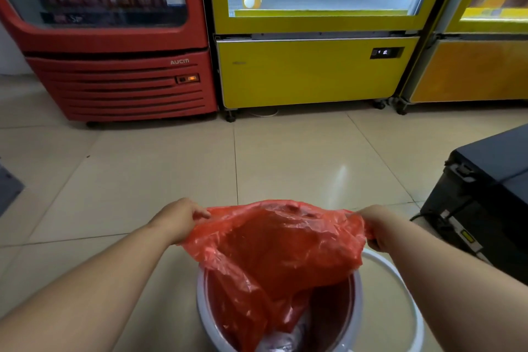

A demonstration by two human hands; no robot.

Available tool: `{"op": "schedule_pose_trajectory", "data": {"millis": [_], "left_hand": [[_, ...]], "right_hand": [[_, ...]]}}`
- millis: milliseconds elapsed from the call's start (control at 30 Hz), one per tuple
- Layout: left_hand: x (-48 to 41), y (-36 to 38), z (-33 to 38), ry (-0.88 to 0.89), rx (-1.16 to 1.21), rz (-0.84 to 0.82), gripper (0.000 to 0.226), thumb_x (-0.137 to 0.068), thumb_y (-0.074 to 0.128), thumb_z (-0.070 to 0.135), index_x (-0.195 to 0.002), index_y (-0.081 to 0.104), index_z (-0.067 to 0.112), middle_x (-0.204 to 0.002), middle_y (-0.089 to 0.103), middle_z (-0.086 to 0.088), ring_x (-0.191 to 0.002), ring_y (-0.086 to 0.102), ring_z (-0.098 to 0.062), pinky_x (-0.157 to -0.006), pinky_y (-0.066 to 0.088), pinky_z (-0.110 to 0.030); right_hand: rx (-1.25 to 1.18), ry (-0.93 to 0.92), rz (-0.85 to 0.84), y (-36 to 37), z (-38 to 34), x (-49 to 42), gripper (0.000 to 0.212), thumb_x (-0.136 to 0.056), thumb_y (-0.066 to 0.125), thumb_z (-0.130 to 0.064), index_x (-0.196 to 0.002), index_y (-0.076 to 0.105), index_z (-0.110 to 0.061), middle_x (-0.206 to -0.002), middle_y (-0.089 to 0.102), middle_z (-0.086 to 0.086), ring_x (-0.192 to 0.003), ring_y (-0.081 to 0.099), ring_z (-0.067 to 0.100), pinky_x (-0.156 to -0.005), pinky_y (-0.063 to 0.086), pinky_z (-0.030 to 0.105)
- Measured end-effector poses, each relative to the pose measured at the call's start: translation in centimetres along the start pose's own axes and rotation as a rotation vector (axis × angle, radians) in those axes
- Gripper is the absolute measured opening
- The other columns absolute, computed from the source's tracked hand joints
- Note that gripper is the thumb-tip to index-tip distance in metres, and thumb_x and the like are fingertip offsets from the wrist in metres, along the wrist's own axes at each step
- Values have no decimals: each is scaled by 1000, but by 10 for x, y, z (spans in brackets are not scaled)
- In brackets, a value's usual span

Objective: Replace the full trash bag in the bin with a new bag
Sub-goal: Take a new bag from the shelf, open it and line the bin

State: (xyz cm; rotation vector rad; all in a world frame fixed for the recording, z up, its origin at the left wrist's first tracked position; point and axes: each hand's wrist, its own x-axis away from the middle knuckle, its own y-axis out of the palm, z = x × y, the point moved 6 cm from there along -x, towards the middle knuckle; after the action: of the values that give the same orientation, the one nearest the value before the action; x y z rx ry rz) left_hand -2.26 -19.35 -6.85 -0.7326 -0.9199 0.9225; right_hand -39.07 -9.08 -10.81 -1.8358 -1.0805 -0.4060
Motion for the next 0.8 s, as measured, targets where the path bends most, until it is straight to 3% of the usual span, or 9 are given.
{"op": "schedule_pose_trajectory", "data": {"millis": [67,167,267,333,400,500,633,733,800], "left_hand": [[8,13,0,-65,87,-122,30,-84,50,1,-88,73,20,-62,64,3,-39,53,-4,-38,38,-14],[20,22,1,-99,171,-197,32,-77,48,-2,-61,66,20,-41,55,6,-29,43,-2,-32,32,-12],[24,6,1,-115,348,-26,30,-82,47,-2,-79,71,16,-63,65,-3,-47,55,-12,-39,39,-12],[26,-15,6,-34,270,216,32,-82,47,-2,-97,71,13,-102,65,-11,-89,63,-26,-74,51,-21],[36,-28,25,170,-38,371,37,-79,47,1,-104,70,17,-123,58,-5,-117,51,-26,-102,38,-34],[57,-22,61,438,-164,328,41,-82,38,20,-113,65,21,-124,63,2,-119,53,-19,-102,35,-33],[70,6,71,409,-379,139,61,-84,36,64,-135,42,32,-134,56,5,-124,48,-20,-106,30,-36],[79,14,69,398,-485,110,74,-81,42,67,-144,25,31,-138,49,2,-129,41,-22,-109,25,-36],[85,11,70,405,-486,149,66,-83,43,63,-141,31,34,-130,48,2,-124,42,-21,-106,26,-33]], "right_hand": [[-88,14,-80,10,11,-6,25,-90,49,-2,-66,45,-9,-71,45,10,-64,43,22,-57,36,29],[-109,111,-127,10,31,-2,17,-92,47,-4,-76,50,-7,-88,50,14,-79,50,25,-58,39,32],[-32,-27,-53,-7,20,15,12,-85,63,-15,-76,61,-7,-70,58,10,-60,54,21,-51,40,25],[66,-377,81,-19,-11,33,20,-86,63,-30,-94,67,-12,-84,69,9,-73,63,24,-60,44,25],[211,-673,252,-24,-40,63,28,-91,56,-32,-108,69,-14,-108,70,6,-98,64,24,-75,42,26],[475,-1032,234,-3,-65,110,30,-95,48,-32,-104,71,-16,-105,73,4,-99,63,22,-82,45,30],[865,-1241,96,27,-58,154,39,-98,35,-44,-101,66,-23,-88,71,10,-88,61,26,-78,33,28],[981,-1277,35,35,-44,172,41,-96,35,-50,-116,62,-26,-106,71,4,-101,60,23,-97,34,30],[1025,-1326,10,40,-35,183,38,-93,45,-47,-119,61,-25,-115,68,-1,-108,59,19,-98,33,28]]}}
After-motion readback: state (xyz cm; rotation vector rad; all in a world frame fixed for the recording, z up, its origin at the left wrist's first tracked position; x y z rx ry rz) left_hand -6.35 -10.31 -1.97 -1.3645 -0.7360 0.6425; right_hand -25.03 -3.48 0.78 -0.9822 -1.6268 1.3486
